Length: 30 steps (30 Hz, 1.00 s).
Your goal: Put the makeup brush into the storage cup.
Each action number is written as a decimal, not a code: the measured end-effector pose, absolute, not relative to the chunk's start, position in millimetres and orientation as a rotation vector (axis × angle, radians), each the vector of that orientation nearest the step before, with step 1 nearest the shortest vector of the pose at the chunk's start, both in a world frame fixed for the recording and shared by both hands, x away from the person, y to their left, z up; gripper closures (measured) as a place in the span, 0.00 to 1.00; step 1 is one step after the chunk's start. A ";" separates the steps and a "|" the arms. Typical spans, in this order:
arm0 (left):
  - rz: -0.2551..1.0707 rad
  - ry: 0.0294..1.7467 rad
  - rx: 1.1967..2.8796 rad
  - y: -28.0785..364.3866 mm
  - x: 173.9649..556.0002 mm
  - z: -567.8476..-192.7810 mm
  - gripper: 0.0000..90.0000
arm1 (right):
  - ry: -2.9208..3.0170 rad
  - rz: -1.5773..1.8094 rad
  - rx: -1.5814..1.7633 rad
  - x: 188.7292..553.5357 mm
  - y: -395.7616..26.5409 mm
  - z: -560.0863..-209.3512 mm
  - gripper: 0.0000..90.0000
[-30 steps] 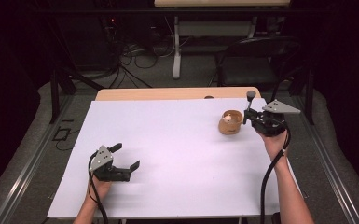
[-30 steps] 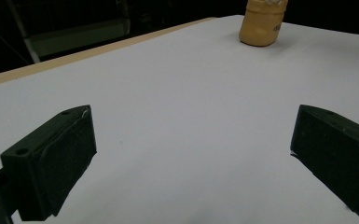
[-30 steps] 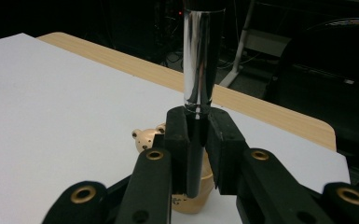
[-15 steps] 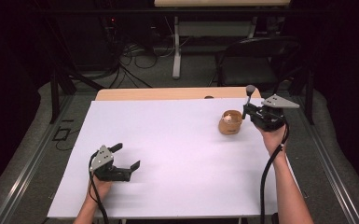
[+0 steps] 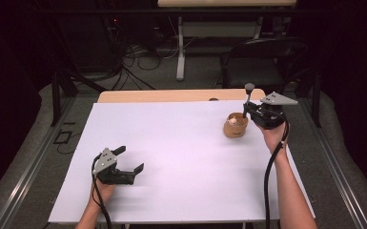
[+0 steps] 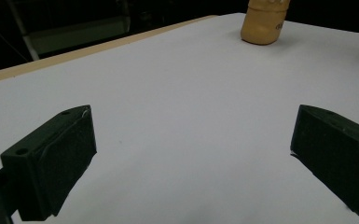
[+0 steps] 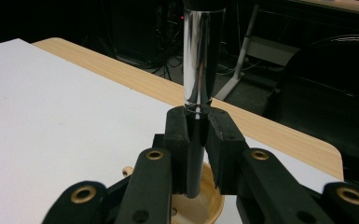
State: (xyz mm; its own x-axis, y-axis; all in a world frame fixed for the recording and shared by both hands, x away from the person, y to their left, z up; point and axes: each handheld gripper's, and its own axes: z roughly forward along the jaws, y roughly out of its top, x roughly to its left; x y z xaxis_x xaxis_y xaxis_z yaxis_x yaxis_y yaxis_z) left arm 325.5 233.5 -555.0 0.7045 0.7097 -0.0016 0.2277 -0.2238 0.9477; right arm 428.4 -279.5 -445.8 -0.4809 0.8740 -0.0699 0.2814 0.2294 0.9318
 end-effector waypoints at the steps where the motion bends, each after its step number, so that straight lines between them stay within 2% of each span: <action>1: 0.532 0.742 1.785 233.6 325.4 -555.0 0.00 | 1.894 1.250 1.063 428.3 -280.2 -446.0 0.88; 30: 0.555 0.720 1.806 232.9 323.6 -553.0 0.00 | 1.915 1.294 1.078 439.9 -277.5 -466.7 0.88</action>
